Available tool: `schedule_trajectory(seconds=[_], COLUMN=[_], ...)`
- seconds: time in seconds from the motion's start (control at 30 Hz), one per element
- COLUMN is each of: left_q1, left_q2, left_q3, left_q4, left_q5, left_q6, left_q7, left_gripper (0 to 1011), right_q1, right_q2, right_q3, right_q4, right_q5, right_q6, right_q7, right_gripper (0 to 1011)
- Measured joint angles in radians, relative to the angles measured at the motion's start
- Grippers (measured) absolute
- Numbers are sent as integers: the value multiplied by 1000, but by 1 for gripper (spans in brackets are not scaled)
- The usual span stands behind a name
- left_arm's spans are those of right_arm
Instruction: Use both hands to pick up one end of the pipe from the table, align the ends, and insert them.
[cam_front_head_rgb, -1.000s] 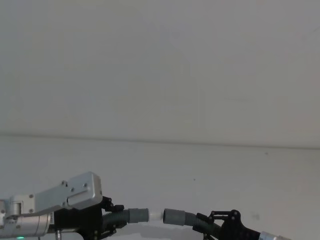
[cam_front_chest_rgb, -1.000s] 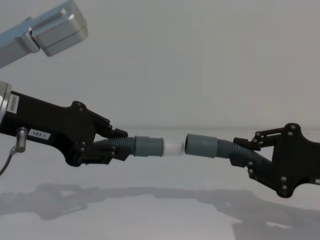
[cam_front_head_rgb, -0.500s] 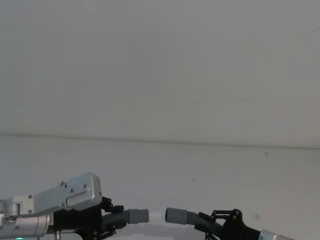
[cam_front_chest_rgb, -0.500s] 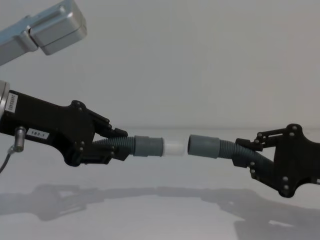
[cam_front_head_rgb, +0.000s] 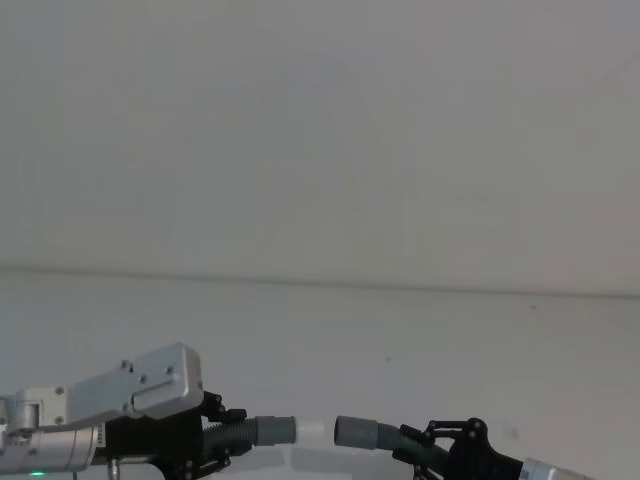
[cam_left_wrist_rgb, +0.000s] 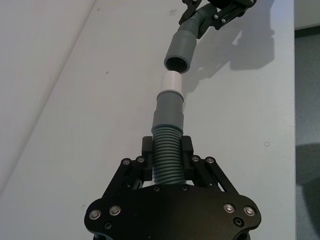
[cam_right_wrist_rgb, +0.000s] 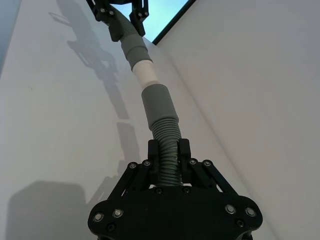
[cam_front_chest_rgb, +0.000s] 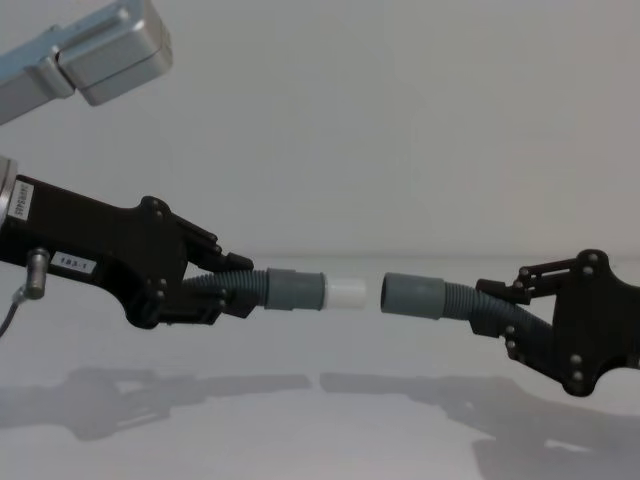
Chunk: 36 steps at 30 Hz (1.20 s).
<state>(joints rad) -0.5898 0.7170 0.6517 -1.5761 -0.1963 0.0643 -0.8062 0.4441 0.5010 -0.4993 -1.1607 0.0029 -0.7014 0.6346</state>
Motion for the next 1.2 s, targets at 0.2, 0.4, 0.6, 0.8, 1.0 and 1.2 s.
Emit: schedule_trajectory(seconds=[0.2,0.4,0.6,0.8,1.0,1.2], left_q1=[-8,-17,-24,-29,-35,-39], left_q2=[-1,-2,-5,-9,-14,-17], left_q3=[4,10,15,20,24,28], left_q4=[2,7,14,20,27,32], left_q5=[1,2,0,-1,-3,-3], left_q6=[0,-1,-3,-6,-10,-13], left_q7=[-7,-13,-18,-20,-23,-24], left_gripper=[292,292,292,292,292,292], right_q1=[2,4,7,10,14,19], right_q2=[0,-1,-3,-6,-9,-13], right_q3=[-3,-5,-7,-9,-10,-12], right_q4=[2,4,7,12,16,22], right_q5=[3,4,4,5,7,10], right_q6=[0,0,0,0,-2,-4], right_q7=[5,6,7,8,10,12], right_gripper=[213,214,214,214,214,213])
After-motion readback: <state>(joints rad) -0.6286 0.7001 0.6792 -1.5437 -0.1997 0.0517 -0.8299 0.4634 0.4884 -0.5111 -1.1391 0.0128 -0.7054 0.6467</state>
